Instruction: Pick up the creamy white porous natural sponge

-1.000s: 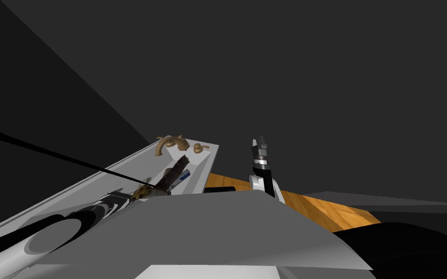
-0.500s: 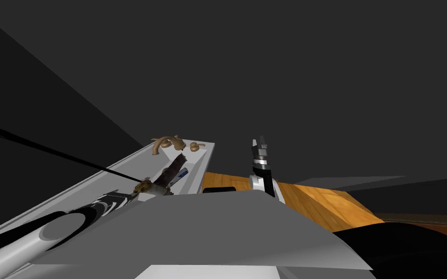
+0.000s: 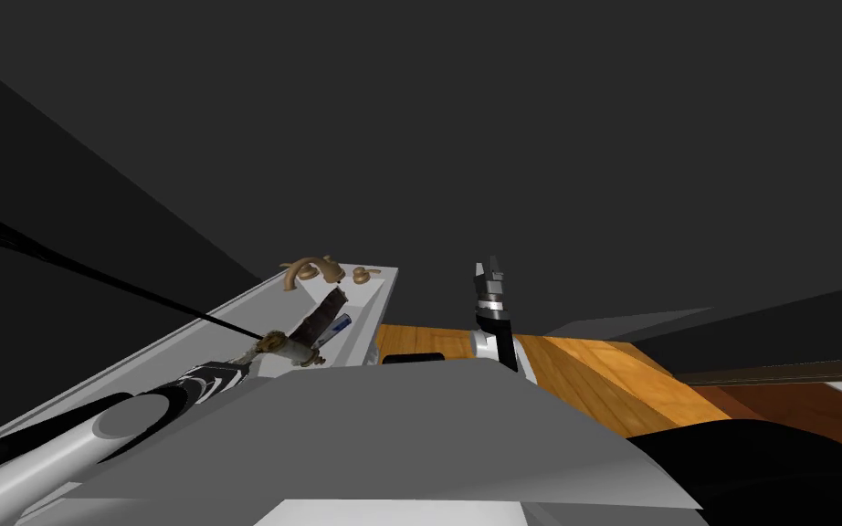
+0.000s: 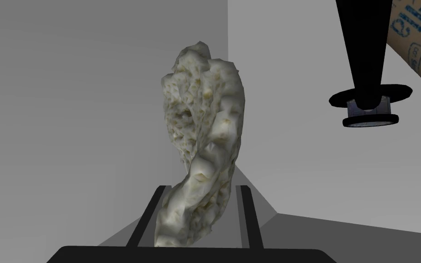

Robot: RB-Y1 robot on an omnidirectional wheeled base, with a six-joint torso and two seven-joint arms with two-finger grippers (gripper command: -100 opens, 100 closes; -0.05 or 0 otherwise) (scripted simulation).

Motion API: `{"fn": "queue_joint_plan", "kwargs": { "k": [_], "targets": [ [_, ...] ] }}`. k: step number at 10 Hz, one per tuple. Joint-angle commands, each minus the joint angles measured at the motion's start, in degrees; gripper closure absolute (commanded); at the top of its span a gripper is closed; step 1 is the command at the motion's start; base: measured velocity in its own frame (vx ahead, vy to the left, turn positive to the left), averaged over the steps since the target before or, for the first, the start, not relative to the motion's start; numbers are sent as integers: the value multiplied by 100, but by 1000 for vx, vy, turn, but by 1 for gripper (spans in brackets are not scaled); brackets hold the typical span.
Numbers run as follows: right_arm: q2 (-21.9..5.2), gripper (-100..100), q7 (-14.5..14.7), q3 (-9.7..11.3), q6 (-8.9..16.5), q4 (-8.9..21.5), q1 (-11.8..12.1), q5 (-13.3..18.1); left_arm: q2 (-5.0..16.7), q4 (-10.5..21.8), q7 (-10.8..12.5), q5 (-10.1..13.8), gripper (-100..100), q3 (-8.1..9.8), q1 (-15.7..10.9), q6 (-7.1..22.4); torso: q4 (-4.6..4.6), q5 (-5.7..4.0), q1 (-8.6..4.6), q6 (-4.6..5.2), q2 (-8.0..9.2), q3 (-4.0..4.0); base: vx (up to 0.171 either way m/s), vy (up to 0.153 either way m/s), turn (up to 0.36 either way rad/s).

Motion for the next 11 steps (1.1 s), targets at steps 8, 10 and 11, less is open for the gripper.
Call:
{"fn": "queue_joint_plan", "kwargs": {
  "k": [8, 10, 11],
  "targets": [
    [-1, 0, 0, -1, 0, 0, 2, 0, -213, -712, -191, 200, 100, -78, 468, 52, -1, -7, 12, -7, -35, -16, 51, 9, 103],
    [-1, 0, 0, -1, 0, 0, 1, 0, -282, -987, -250, 262, 100, -118, 598, 80, 0, -9, 3, -1, -26, -12, 60, -8, 99],
    [-1, 0, 0, -1, 0, 0, 1, 0, -351, -1151, -309, 324, 100, -159, 728, 107, 1, -11, -2, -7, -20, -9, 82, -15, 203]
  ]
}}
